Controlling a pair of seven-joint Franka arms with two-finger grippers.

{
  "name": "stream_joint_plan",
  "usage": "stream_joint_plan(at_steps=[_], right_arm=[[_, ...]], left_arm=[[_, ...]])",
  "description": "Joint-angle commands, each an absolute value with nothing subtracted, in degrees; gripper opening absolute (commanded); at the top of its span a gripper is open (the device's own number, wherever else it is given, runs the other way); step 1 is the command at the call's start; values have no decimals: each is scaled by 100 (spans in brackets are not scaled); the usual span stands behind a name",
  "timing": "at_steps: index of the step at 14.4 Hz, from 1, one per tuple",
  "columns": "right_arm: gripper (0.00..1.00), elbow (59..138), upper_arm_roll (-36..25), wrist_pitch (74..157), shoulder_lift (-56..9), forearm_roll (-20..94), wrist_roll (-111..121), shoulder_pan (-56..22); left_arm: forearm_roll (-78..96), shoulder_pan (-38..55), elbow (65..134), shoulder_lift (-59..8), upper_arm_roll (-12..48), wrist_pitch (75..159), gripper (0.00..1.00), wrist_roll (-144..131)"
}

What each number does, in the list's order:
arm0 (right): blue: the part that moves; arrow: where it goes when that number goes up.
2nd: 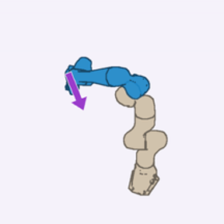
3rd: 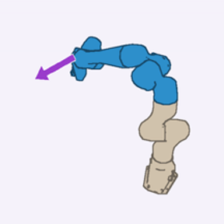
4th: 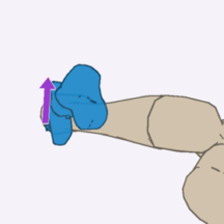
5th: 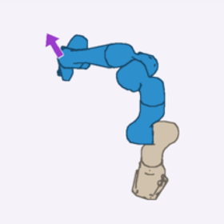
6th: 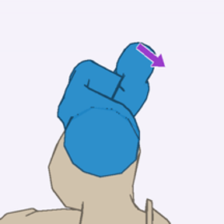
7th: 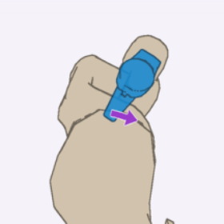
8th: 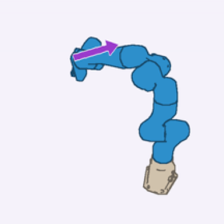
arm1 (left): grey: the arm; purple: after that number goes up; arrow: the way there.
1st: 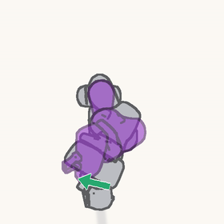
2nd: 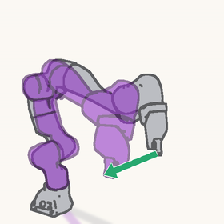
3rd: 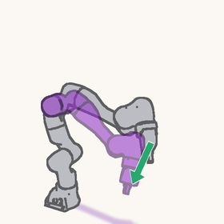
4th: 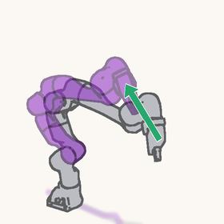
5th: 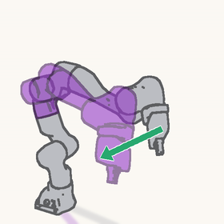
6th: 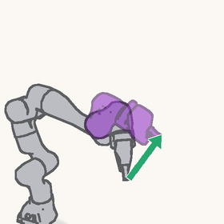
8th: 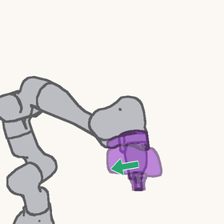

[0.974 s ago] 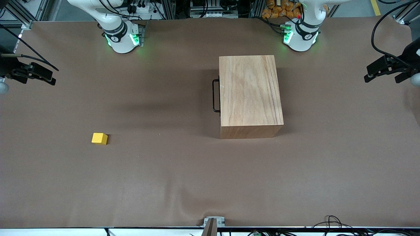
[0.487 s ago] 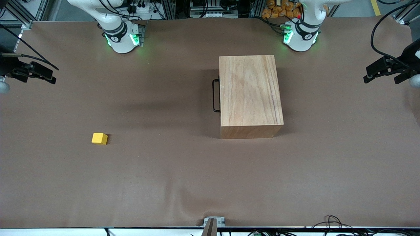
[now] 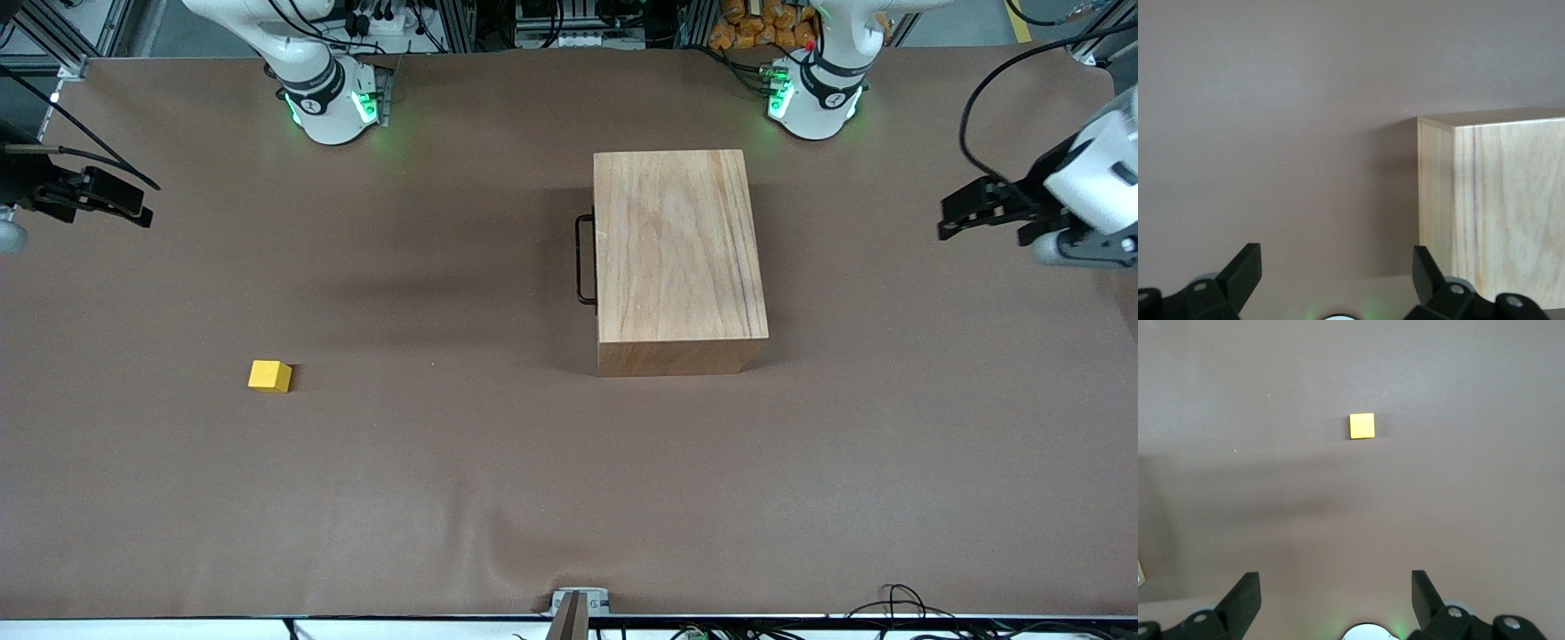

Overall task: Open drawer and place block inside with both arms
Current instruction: 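Move the left gripper from rest toward the wooden box, then reach the left gripper over the box to the black drawer handle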

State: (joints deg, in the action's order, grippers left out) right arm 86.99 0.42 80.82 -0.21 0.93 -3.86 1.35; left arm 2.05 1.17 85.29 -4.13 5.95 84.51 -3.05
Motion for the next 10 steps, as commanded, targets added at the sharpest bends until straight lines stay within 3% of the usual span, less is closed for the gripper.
stream_joint_plan(at_steps=[1,10], right_arm=[[100,8798,18,8051,79,150,-378,123],[100,8851,18,8007,79,141,-378,141]], left_arm=[[202,254,8411,-518,790,8429,100,-658],[202,1923,8007,-1256,896,8490,100,-3074]])
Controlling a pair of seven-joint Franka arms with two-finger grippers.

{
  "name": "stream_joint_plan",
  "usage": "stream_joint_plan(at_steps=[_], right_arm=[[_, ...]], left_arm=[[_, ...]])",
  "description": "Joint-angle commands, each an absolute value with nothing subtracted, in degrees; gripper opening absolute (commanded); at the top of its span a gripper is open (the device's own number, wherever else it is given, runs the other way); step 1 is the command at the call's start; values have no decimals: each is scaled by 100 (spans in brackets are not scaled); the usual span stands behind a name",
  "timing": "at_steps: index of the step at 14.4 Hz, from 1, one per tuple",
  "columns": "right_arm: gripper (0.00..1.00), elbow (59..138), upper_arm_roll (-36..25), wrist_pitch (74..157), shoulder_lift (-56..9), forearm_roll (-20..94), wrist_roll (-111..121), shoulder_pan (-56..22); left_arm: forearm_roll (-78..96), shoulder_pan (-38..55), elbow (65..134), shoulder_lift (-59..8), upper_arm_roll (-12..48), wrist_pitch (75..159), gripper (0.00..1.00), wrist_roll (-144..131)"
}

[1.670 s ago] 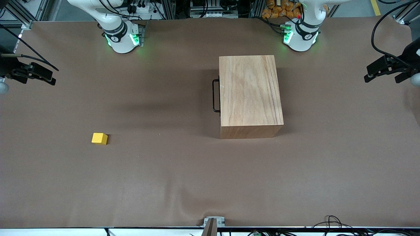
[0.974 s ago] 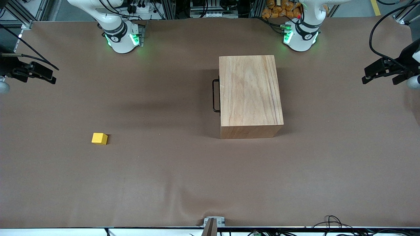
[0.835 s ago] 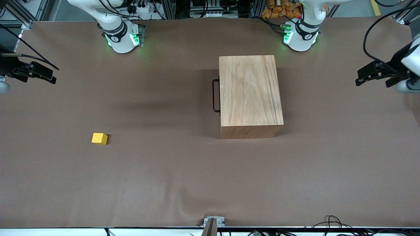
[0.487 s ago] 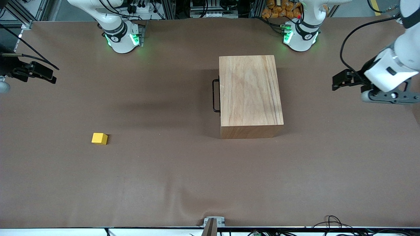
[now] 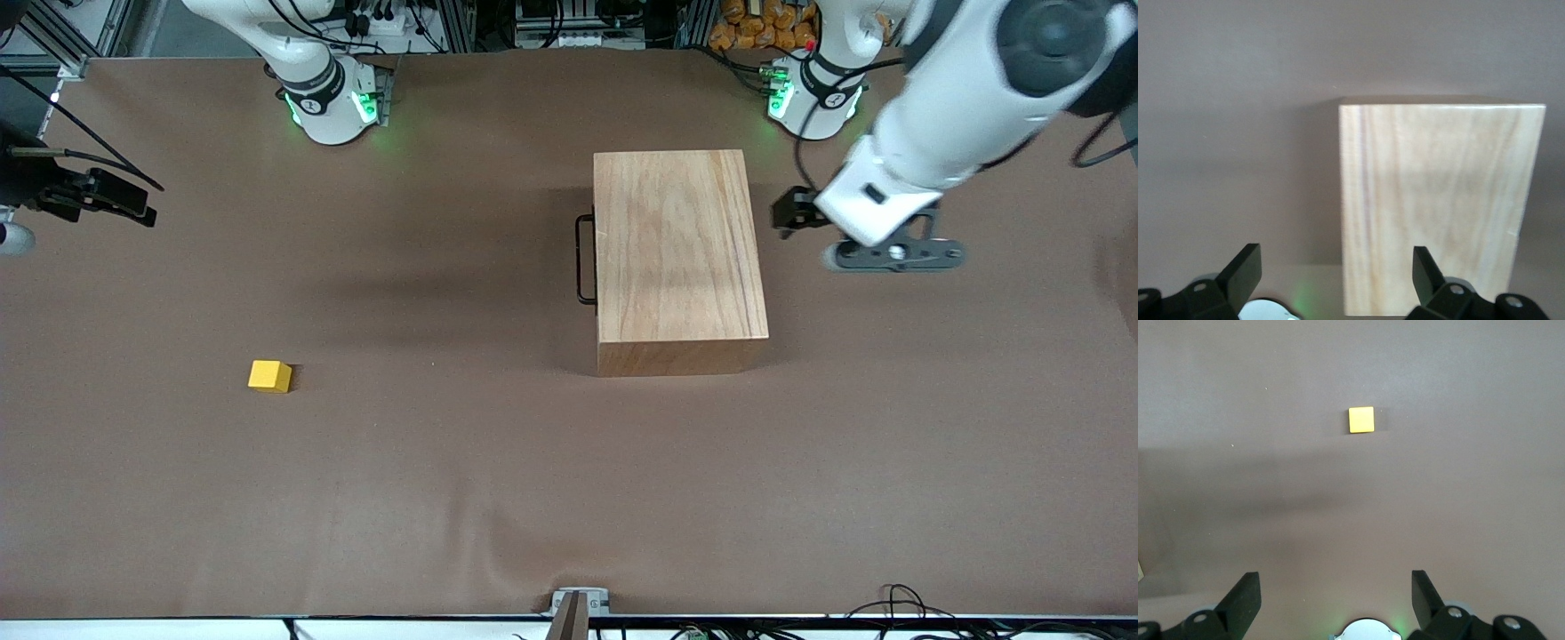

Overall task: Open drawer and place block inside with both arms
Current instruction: 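Reach the left gripper over the box to the black drawer handle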

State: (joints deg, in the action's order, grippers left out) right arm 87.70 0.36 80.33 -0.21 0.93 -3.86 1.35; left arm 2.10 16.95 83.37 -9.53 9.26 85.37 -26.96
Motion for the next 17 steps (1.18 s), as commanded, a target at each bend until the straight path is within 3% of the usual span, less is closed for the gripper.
stream_joint_plan(at_steps=[1,9,17], right_arm=[[100,8851,18,8007,79,141,-378,141],[100,8921,18,8051,62,106,-378,114],[100,8930,35,8024,79,105,-378,97]], left_arm=[[202,2047,7998,-1344,896,8569,100,-3320],[-60,3505,7726,-2311,835,9334,100,-5262],[-552,4324,7620,-3032,817,10238,100,-6363]])
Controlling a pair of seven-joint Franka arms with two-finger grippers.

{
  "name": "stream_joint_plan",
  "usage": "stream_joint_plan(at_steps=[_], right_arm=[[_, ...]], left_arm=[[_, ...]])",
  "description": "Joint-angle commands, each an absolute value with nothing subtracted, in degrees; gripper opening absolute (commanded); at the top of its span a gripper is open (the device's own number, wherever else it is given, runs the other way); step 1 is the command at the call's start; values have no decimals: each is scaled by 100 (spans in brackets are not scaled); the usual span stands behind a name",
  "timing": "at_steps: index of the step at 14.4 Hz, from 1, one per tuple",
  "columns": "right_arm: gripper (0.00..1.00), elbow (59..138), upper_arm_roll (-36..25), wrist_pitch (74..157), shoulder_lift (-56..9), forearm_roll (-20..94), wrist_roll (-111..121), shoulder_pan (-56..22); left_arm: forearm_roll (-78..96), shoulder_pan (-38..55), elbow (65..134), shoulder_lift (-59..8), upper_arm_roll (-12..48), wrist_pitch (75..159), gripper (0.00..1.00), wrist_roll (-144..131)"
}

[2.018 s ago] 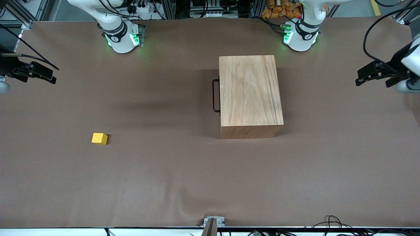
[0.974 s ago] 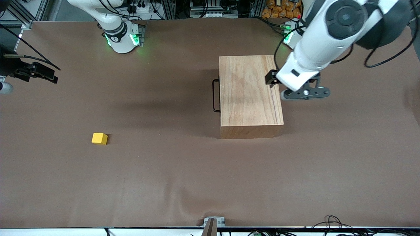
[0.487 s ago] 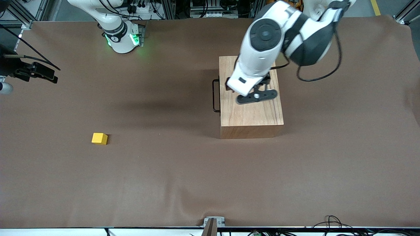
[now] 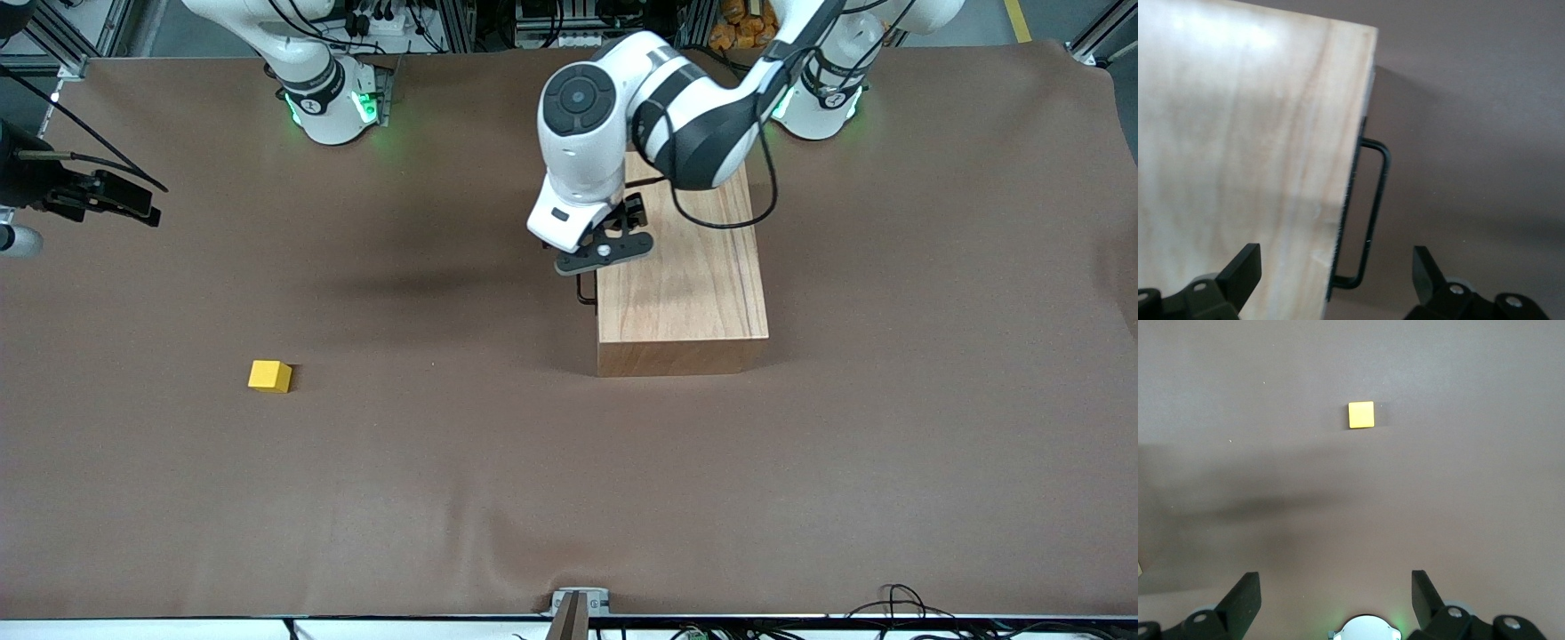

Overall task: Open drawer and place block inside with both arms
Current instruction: 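Reach the left gripper over the box to the black drawer handle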

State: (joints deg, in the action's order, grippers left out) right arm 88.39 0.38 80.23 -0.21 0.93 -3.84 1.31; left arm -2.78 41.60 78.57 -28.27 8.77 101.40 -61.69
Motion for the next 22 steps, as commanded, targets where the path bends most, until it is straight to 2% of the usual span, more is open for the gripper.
stream_joint_plan(at_steps=[1,10,22], right_arm=[[100,8930,35,8042,70,105,-378,71],[100,8930,35,8086,79,88,-378,-44],[100,8974,26,8095,79,88,-369,-44]], left_arm=[[-580,4376,7603,-3093,817,10300,100,-6398],[-772,4807,7383,-3612,704,10871,100,-6820],[-1389,5045,7427,-3990,694,10750,100,-6812]])
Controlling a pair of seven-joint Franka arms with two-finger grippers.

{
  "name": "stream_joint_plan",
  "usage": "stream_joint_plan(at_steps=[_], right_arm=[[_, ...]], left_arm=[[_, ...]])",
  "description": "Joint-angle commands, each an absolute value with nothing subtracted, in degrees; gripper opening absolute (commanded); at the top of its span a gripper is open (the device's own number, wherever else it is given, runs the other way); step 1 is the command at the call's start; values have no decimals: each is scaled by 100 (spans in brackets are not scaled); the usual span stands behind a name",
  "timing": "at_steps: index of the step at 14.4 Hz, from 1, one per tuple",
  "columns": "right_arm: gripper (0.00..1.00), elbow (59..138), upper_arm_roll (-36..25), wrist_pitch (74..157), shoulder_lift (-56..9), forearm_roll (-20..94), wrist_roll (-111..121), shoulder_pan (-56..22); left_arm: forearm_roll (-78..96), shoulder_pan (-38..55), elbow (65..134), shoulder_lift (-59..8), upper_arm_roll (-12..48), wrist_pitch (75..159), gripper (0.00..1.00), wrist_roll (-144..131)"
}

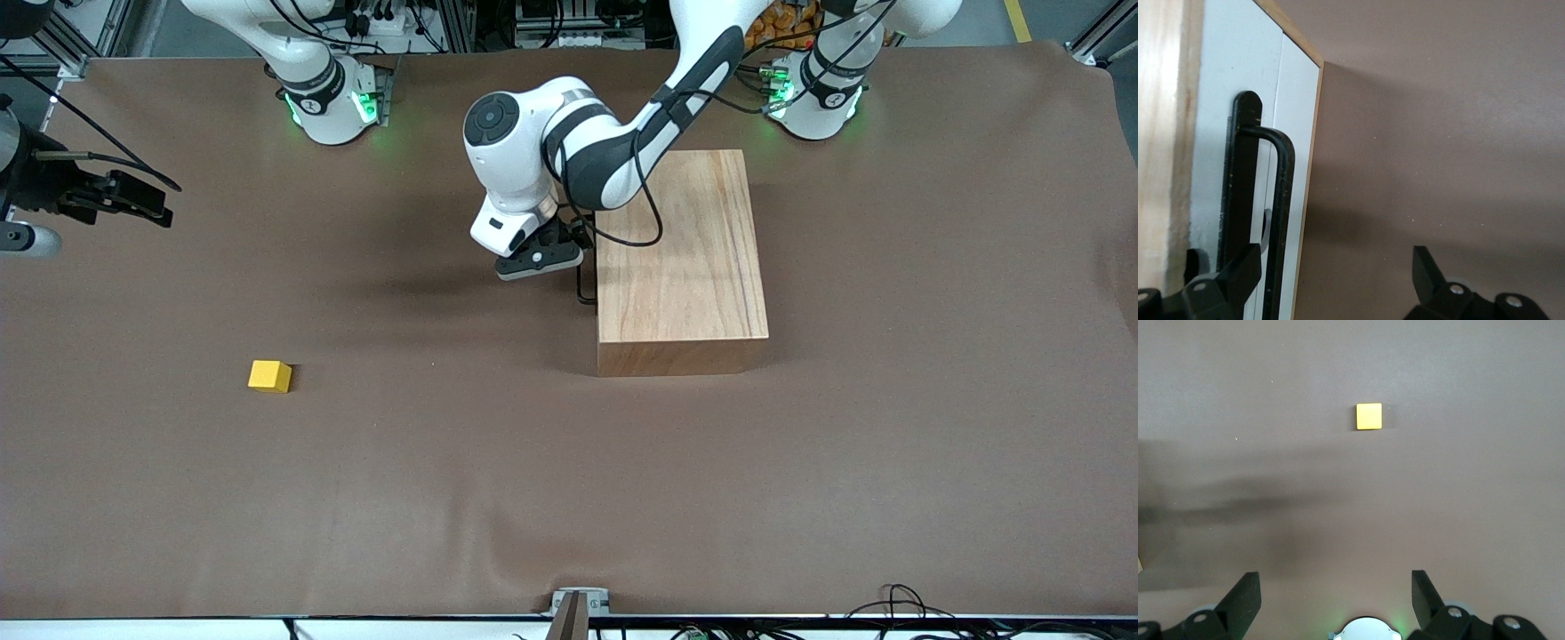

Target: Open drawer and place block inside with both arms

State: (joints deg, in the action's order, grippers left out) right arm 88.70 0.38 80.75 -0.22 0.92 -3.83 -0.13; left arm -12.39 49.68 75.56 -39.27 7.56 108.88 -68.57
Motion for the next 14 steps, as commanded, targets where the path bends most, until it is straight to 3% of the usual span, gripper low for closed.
stream_joint_plan(at_steps=[1,14], right_arm=[[100,8974,26,8103,79,88,-378,-44],[100,9000,44,8060,88,88,-378,-62]], left_arm=[[-1397,5045,7427,-3990,703,10697,100,-6803],[-1397,5150,7436,-4245,703,10582,100,-6715]])
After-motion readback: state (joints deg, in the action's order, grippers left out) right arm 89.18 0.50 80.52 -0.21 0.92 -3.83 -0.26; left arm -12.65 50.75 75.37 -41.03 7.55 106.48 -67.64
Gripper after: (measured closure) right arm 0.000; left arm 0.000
